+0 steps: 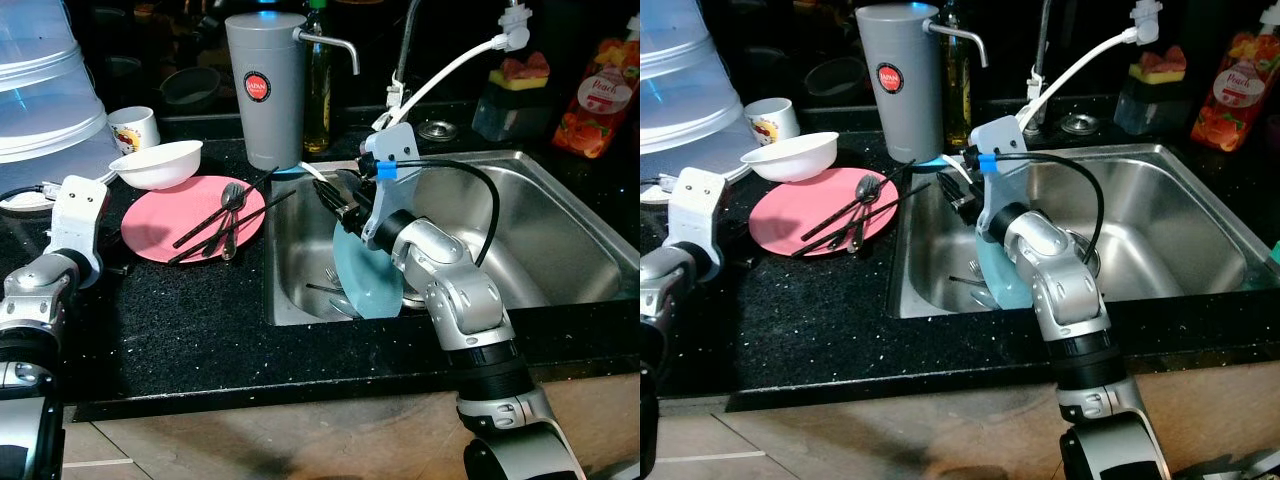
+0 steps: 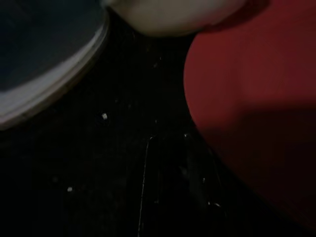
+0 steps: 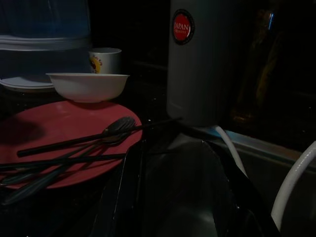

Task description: Kitchen organization

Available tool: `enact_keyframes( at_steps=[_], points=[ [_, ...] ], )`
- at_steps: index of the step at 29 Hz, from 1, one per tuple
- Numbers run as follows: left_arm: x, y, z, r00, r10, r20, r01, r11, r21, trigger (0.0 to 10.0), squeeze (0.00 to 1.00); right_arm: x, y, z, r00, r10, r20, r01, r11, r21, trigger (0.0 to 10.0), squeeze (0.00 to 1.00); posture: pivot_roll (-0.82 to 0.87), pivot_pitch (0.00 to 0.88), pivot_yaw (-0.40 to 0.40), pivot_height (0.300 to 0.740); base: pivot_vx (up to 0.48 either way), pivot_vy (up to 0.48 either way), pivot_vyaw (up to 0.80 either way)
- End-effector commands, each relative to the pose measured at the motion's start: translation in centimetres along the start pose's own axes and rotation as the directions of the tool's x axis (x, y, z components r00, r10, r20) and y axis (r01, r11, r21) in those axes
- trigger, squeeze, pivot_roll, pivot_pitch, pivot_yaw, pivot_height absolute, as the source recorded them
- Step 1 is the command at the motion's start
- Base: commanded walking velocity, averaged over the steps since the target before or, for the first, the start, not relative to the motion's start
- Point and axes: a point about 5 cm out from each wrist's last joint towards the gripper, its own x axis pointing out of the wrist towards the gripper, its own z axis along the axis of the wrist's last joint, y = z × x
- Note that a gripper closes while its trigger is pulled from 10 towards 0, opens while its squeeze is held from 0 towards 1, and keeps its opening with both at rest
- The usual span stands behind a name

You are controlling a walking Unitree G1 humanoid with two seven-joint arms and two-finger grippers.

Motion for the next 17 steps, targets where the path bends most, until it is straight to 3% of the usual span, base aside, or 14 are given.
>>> enact_keyframes(
  at_steps=[1, 3, 4, 7, 8, 9, 10, 14, 17],
  points=[
    [-0.3, 0.7, 0.2, 0.999, 0.044, 0.007, -0.044, 0.999, -0.005, 10.0, 0.0, -0.2, 0.1, 0.0, 1.0, -0.001, 0.001, 0.001, 1.0, 0.0, 10.0, 0.0, 0.01, 0.0, 0.043, 0.74, 0.0, 0.0, 0.0],
    [-1.2, 2.1, 0.6, 0.989, 0.141, 0.038, -0.139, 0.989, -0.048, 10.0, 0.0, -0.3, 0.1, 0.0, 1.0, -0.004, -0.001, 0.004, 1.0, 0.001, 10.0, 0.0, 0.01, 0.0, 0.048, 0.74, 0.0, 0.0, 0.0],
    [-1.2, 2.1, 0.6, 0.989, 0.141, 0.038, -0.139, 0.989, -0.048, 10.0, 0.0, -0.3, 0.1, 0.0, 1.0, -0.004, -0.001, 0.004, 1.0, 0.001, 10.0, 0.0, 0.01, 0.0, 0.048, 0.74, 0.0, 0.0, 0.0],
    [-3.6, 4.7, -0.4, 0.953, 0.302, 0.032, -0.298, 0.949, -0.104, 10.0, 0.0, -0.2, 0.2, -0.2, 1.0, -0.002, -0.003, 0.002, 1.0, 0.007, 10.0, 0.0, 0.02, 0.0, 0.043, 0.74, 0.0, 0.0, 0.0],
    [-4.1, 5.3, -0.7, 0.941, 0.338, 0.026, -0.333, 0.937, -0.107, 10.0, 0.09, -0.2, 0.2, -0.2, 1.0, 0.001, -0.003, -0.001, 1.0, 0.008, 10.0, 0.0, 0.03, 0.0, 0.038, 0.74, 0.0, 0.0, 0.0],
    [-4.1, 5.3, -0.7, 0.941, 0.338, 0.026, -0.333, 0.937, -0.107, 10.0, 0.09, -0.2, 0.2, -0.2, 1.0, 0.001, -0.003, -0.001, 1.0, 0.008, 10.0, 0.0, 0.03, 0.0, 0.038, 0.74, 0.0, 0.0, 0.0],
    [-4.9, 6.8, -0.8, 0.908, 0.419, 0.025, -0.414, 0.903, -0.116, 10.0, 1.0, -0.1, 0.3, -0.2, 1.0, 0.006, -0.003, -0.006, 1.0, 0.009, 10.0, 0.0, 0.03, 0.0, 0.035, 0.74, 0.0, 0.0, 0.0],
    [-5.2, 8.0, 0.9, 0.881, 0.461, 0.105, -0.449, 0.885, -0.12, 10.0, 1.0, 0.1, 0.4, -0.2, 1.0, 0.013, 0.0, -0.013, 1.0, 0.013, 10.0, 0.0, 0.04, 0.0, 0.018, 0.74, 0.0, 0.0, 0.0],
    [-4.5, 7.6, 3.2, 0.89, 0.414, 0.191, -0.403, 0.91, -0.095, 10.0, 1.0, 0.4, 0.5, -0.1, 1.0, 0.021, 0.002, -0.021, 1.0, 0.015, 10.0, 0.0, 0.05, 0.0, 0.005, 0.74, 0.0, 0.0, 0.0]
  ],
)
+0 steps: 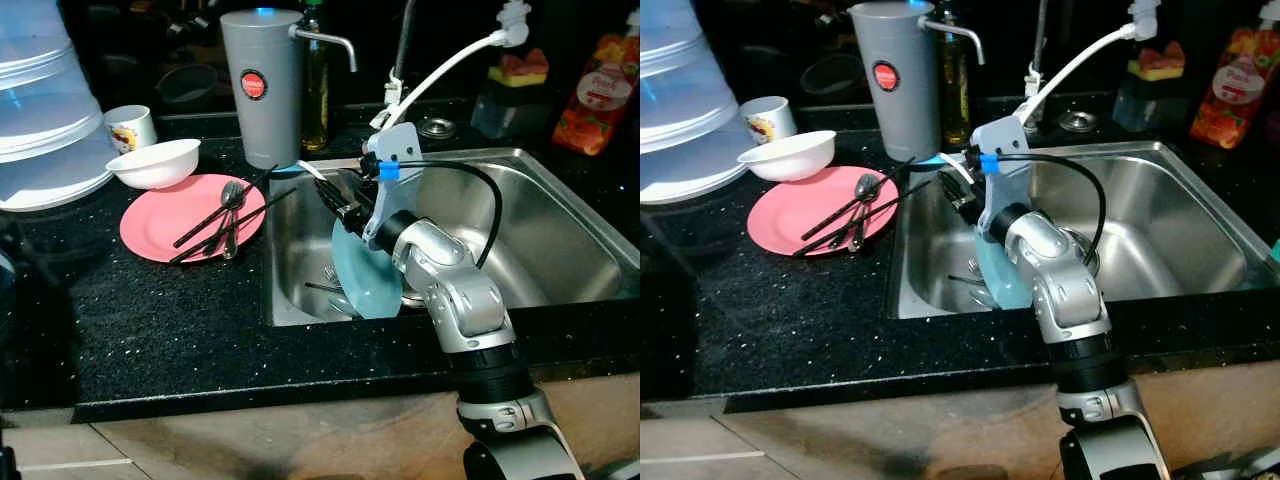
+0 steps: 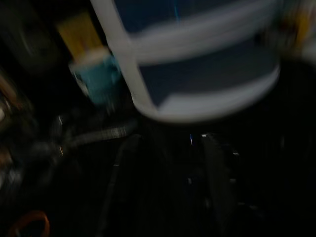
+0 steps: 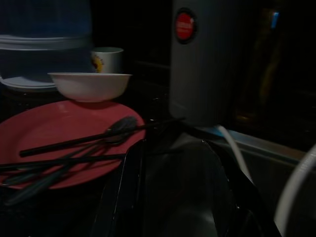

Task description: Kitchen organization

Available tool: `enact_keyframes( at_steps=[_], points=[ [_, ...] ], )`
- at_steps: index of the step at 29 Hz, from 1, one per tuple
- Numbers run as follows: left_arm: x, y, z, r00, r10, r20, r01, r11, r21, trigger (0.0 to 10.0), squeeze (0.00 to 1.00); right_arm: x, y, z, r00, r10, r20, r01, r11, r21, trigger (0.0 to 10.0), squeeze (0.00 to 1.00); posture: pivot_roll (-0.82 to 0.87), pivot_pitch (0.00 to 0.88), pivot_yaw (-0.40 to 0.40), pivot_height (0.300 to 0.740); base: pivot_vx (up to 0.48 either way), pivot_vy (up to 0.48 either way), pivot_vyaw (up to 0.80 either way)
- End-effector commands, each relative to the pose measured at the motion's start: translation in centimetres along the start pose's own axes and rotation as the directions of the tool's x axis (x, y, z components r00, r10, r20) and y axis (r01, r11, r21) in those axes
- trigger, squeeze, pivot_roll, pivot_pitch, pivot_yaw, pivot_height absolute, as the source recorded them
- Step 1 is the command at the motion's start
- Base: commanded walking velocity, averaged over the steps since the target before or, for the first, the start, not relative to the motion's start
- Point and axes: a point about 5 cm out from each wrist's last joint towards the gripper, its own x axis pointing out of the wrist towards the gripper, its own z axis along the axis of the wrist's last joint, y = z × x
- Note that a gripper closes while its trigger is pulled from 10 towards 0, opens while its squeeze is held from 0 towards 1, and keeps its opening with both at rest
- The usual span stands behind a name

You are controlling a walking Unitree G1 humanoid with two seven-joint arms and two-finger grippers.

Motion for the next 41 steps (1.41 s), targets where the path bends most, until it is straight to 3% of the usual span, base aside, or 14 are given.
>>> enact_keyframes(
  at_steps=[1, 2, 3, 4, 5, 7, 9, 14, 15, 19, 22, 28, 30, 41],
  points=[
    [0.8, -1.9, 2.5, 0.989, -0.121, 0.085, 0.117, 0.992, 0.048, 10.0, 1.0, 0.5, 0.5, 0.1, 1.0, 0.024, 0.006, -0.024, 1.0, 0.006, 10.0, 0.0, 0.05, 0.0, 0.005, 0.74, 0.0, 0.0, 0.0],
    [1.1, -3.7, 3.6, 0.97, -0.22, 0.104, 0.21, 0.973, 0.098, 10.0, 1.0, 0.6, 0.6, 0.1, 1.0, 0.029, 0.007, -0.03, 1.0, 0.007, 10.0, 0.0, 0.06, 0.001, -0.002, 0.74, 0.0, 0.0, 0.0],
    [1.1, -3.7, 3.6, 0.97, -0.22, 0.104, 0.21, 0.973, 0.098, 10.0, 1.0, 0.6, 0.6, 0.1, 1.0, 0.029, 0.007, -0.03, 1.0, 0.007, 10.0, 0.0, 0.06, 0.001, -0.002, 0.74, 0.0, 0.0, 0.0],
    [1.8, -6.7, 4.9, 0.928, -0.36, 0.099, 0.334, 0.919, 0.208, 10.0, 1.0, 0.7, 0.8, 0.2, 0.999, 0.038, 0.009, -0.038, 0.999, 0.009, 10.0, 0.0, 0.06, 0.006, -0.002, 0.74, 0.0, 0.0, 0.0],
    [2.0, -7.8, 5.3, 0.915, -0.395, 0.084, 0.362, 0.894, 0.263, 10.0, 1.0, 0.8, 0.9, 0.2, 0.999, 0.038, 0.009, -0.038, 0.999, 0.009, 10.0, 0.0, 0.06, 0.013, 0.007, 0.74, 0.0, 0.0, 0.0],
    [2.1, -8.4, 5.4, 0.908, -0.412, 0.075, 0.374, 0.879, 0.295, 10.0, 1.0, 0.7, 0.9, 0.2, 0.999, 0.038, 0.01, -0.038, 0.999, 0.009, 10.0, 0.0, 0.05, 0.016, 0.009, 0.74, 0.0, 0.0, 0.0],
    [2.7, -10.2, 5.8, 0.9, -0.433, 0.046, 0.395, 0.857, 0.33, 10.0, 1.0, 0.5, 0.8, 0.3, 1.0, 0.025, 0.01, -0.026, 1.0, 0.009, 10.0, 0.0, 0.04, 0.028, 0.026, 0.74, 0.0, 0.0, 0.0],
    [3.2, -11.3, 6.4, 0.892, -0.451, 0.018, 0.419, 0.841, 0.342, 10.0, 1.0, 0.0, 0.6, 0.4, 1.0, 0.007, 0.01, -0.007, 1.0, 0.007, 10.0, 0.0, 0.01, 0.051, 0.058, 0.74, 0.0, 0.0, 0.0],
    [3.4, -11.5, 7.0, 0.89, -0.457, 0.004, 0.427, 0.835, 0.347, 10.0, 0.0, -0.3, 0.4, 0.4, 1.0, -0.01, 0.008, 0.01, 1.0, 0.007, 10.0, 0.0, 0.0, 0.063, 0.073, 0.74, 0.0, 0.0, 0.0],
    [3.7, -11.8, 7.9, 0.881, -0.473, -0.009, 0.447, 0.825, 0.347, 10.0, 0.0, -0.7, 0.1, 0.4, 1.0, -0.028, 0.003, 0.028, 1.0, 0.007, 10.0, 0.0, -0.01, 0.068, 0.081, 0.74, 0.0, 0.0, 0.0],
    [3.8, -12.3, 9.1, 0.863, -0.505, -0.001, 0.483, 0.826, 0.289, 10.0, 0.0, -1.0, -0.1, 0.3, 0.999, -0.041, -0.005, 0.041, 0.999, 0.004, 10.0, 0.0, -0.01, 0.072, 0.083, 0.74, 0.0, 0.0, 0.0],
    [3.8, -12.8, 9.3, 0.842, -0.539, -0.032, 0.532, 0.819, 0.215, 10.0, 0.0, -1.2, -0.1, 0.3, 0.999, -0.041, -0.009, 0.041, 0.999, 0.001, 10.0, 0.0, -0.02, 0.08, 0.08, 0.74, 0.0, 0.0, 0.0],
    [3.8, -13.1, 9.4, 0.829, -0.556, -0.057, 0.558, 0.815, 0.156, 10.0, 0.0, -1.3, -0.1, 0.3, 0.999, -0.039, -0.014, 0.039, 0.999, -0.003, 10.0, 0.0, -0.02, 0.086, 0.078, 0.74, 0.0, 0.0, 0.0],
    [3.8, -12.9, 8.5, 0.819, -0.556, -0.142, 0.573, 0.806, 0.149, 10.0, 0.0, -1.5, 0.0, 0.6, 0.999, -0.039, -0.02, 0.039, 0.999, -0.005, 10.0, 0.0, -0.02, 0.104, 0.076, 0.74, 0.0, 0.0, 0.0]
  ],
)
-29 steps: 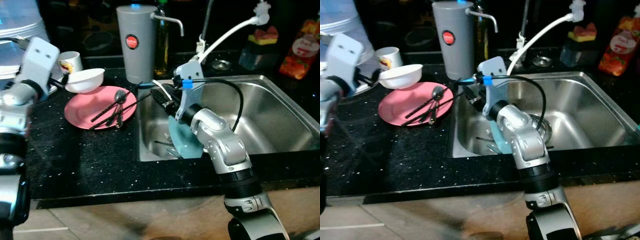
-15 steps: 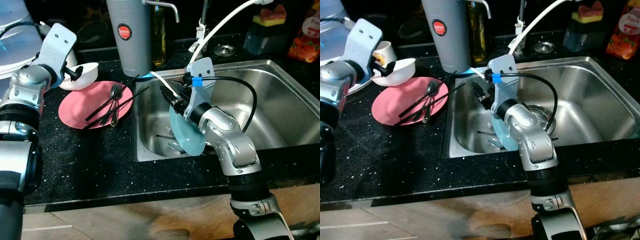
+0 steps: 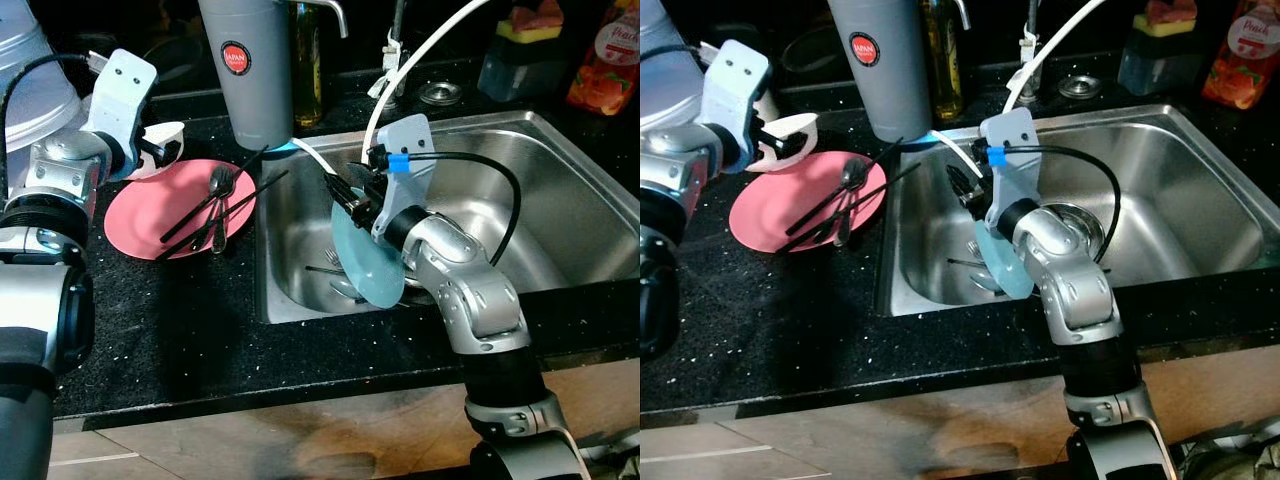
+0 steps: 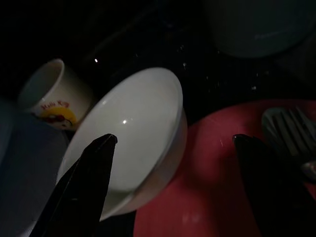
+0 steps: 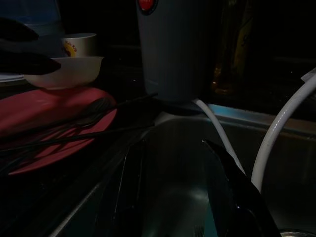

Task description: Kitchen organization

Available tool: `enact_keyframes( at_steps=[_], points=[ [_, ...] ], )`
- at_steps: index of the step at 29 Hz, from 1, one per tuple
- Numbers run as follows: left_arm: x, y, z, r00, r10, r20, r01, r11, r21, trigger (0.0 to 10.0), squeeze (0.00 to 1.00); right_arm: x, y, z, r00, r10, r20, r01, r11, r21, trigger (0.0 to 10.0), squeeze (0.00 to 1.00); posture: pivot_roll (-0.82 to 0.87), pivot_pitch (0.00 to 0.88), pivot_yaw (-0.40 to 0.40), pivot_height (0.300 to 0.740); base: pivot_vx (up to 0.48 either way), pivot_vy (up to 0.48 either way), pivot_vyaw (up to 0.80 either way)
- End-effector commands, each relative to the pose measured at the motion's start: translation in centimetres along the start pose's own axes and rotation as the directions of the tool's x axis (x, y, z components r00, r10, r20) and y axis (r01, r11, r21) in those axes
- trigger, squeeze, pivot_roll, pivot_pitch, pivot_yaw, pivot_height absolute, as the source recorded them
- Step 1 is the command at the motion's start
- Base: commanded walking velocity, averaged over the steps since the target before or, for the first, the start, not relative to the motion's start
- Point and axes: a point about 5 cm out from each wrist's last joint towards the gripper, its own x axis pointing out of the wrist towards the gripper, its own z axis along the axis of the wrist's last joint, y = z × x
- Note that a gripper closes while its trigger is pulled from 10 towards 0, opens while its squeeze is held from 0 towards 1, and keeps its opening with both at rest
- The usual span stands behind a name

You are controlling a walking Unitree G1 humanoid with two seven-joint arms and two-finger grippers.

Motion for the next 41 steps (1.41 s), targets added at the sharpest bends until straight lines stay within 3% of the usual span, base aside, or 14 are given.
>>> enact_keyframes(
  at_steps=[1, 9, 16, 17, 18, 19, 20, 21, 41],
  points=[
    [-0.2, 0.4, -0.6, 0.999, 0.006, -0.044, -0.007, 1.0, -0.022, 10.0, 0.0, -0.2, 0.2, -0.1, 1.0, 0.005, -0.008, -0.005, 1.0, 0.01, 10.0, 0.0, -0.02, 0.104, 0.076, 0.74, 0.0, 0.0, 0.0],
    [-0.4, 0.4, -2.5, 0.992, -0.023, -0.127, 0.017, 0.999, -0.048, 10.0, 0.0, 0.0, 0.2, 0.0, 1.0, 0.01, -0.015, -0.01, 1.0, 0.01, 10.0, 0.0, -0.02, 0.104, 0.068, 0.74, 0.0, 0.0, 0.0],
    [-0.5, 0.5, -3.1, 0.991, -0.018, -0.136, 0.014, 0.999, -0.03, 10.0, 0.0, 0.0, 0.1, 0.1, 1.0, 0.008, -0.015, -0.008, 1.0, 0.008, 10.0, 0.0, -0.02, 0.102, 0.069, 0.74, 0.0, 0.0, 0.0],
    [-0.5, 0.5, -3.1, 0.991, -0.017, -0.134, 0.013, 1.0, -0.028, 8.5, 0.0, 0.0, 0.1, 0.1, 1.0, 0.007, -0.016, -0.007, 1.0, 0.008, 10.0, 0.0, -0.02, 0.102, 0.069, 0.74, 0.0, 0.0, 0.0],
    [-0.5, 0.5, -3.1, 0.991, -0.015, -0.131, 0.011, 1.0, -0.027, 4.7, 0.0, 0.0, 0.1, 0.1, 1.0, 0.006, -0.016, -0.006, 1.0, 0.008, 10.0, 0.0, -0.02, 0.102, 0.068, 0.74, 0.0, 0.0, 0.0],
    [-0.5, 0.6, -3.1, 0.992, -0.014, -0.129, 0.01, 1.0, -0.027, 2.4, 0.0, 0.0, 0.0, 0.1, 1.0, 0.006, -0.016, -0.005, 1.0, 0.008, 10.0, 0.0, -0.02, 0.102, 0.068, 0.74, 0.0, 0.0, 0.0],
    [-0.5, 0.6, -3.1, 0.992, -0.01, -0.124, 0.007, 1.0, -0.028, 1.6, 0.0, 0.0, 0.0, 0.1, 1.0, 0.005, -0.016, -0.005, 1.0, 0.008, 10.0, 0.0, -0.02, 0.101, 0.068, 0.74, 0.0, 0.0, 0.0],
    [-0.6, 0.7, -3.0, 0.993, -0.005, -0.12, 0.002, 1.0, -0.027, 0.0, 0.0, 0.1, 0.0, 0.1, 1.0, 0.005, -0.016, -0.005, 1.0, 0.008, 10.0, 0.0, -0.02, 0.102, 0.068, 0.74, 0.0, 0.0, 0.0],
    [-1.1, 2.0, -3.0, 0.995, 0.093, -0.029, -0.092, 0.995, 0.031, 0.0, 0.0, 0.3, -0.2, 0.1, 1.0, 0.005, -0.009, -0.004, 1.0, 0.01, 10.0, 0.0, -0.02, 0.085, 0.059, 0.74, 0.0, 0.0, 0.0]
  ],
)
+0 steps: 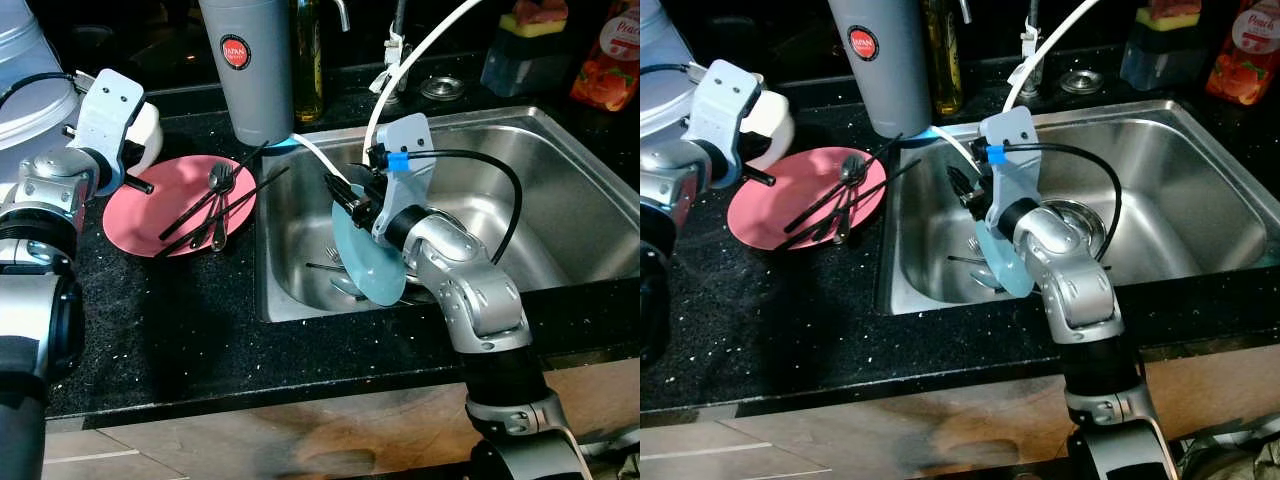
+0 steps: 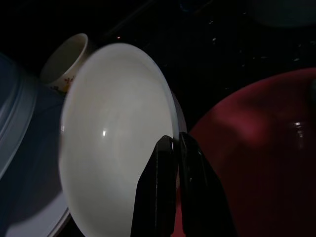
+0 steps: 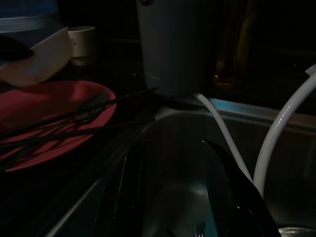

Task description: Kitchen organization

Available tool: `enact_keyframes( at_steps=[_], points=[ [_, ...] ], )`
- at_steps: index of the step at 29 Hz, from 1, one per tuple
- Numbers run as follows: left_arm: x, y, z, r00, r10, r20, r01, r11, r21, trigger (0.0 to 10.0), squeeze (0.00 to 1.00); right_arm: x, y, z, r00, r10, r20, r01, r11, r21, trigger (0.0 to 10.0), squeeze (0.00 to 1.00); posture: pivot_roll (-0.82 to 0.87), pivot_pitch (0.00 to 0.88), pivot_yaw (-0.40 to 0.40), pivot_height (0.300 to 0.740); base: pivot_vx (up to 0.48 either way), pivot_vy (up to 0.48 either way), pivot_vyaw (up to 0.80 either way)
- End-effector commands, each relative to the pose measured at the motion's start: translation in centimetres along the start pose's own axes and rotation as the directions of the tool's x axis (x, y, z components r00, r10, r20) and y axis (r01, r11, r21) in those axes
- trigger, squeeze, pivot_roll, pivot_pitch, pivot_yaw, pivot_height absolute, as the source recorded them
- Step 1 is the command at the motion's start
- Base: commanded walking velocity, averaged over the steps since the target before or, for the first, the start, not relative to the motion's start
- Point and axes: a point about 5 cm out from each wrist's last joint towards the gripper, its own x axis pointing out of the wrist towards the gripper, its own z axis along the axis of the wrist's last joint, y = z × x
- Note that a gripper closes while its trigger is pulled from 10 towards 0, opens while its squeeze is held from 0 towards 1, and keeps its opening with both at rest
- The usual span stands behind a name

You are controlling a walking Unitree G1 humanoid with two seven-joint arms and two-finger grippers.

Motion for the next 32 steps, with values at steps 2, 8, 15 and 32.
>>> enact_keyframes(
  at_steps=[2, 8, 15, 32],
  points=[
    [-0.4, 0.7, -1.0, 1.0, 0.025, -0.013, -0.025, 1.0, 0.009, 0.0, 0.0, 0.2, 0.0, 0.1, 1.0, 0.007, 0.008, -0.007, 1.0, 0.008, 10.0, 0.0, -0.02, 0.083, 0.059, 0.74, 0.0, 0.0, 0.0],
    [-0.6, 1.3, -0.2, 0.996, 0.076, 0.046, -0.08, 0.994, 0.081, 0.0, 0.0, 0.5, 0.1, 0.3, 1.0, 0.013, 0.018, -0.013, 1.0, 0.008, 10.0, 0.0, -0.01, 0.072, 0.054, 0.74, 0.0, 0.0, 0.0],
    [-0.5, 0.5, 2.8, 0.982, 0.028, 0.189, -0.057, 0.987, 0.15, 0.0, 0.0, 0.7, 0.1, 0.6, 0.999, 0.014, 0.032, -0.014, 1.0, 0.005, 10.0, 0.0, -0.01, 0.054, 0.055, 0.74, 0.0, 0.0, 0.0],
    [-5.4, -3.7, 8.7, 0.739, -0.144, 0.658, -0.013, 0.973, 0.228, 0.0, 0.0, 0.8, 0.1, 1.2, 0.997, -0.015, 0.078, 0.012, 0.999, 0.039, 10.0, 0.0, 0.02, 0.024, 0.041, 0.74, 0.0, 0.0, 0.0]
  ],
)
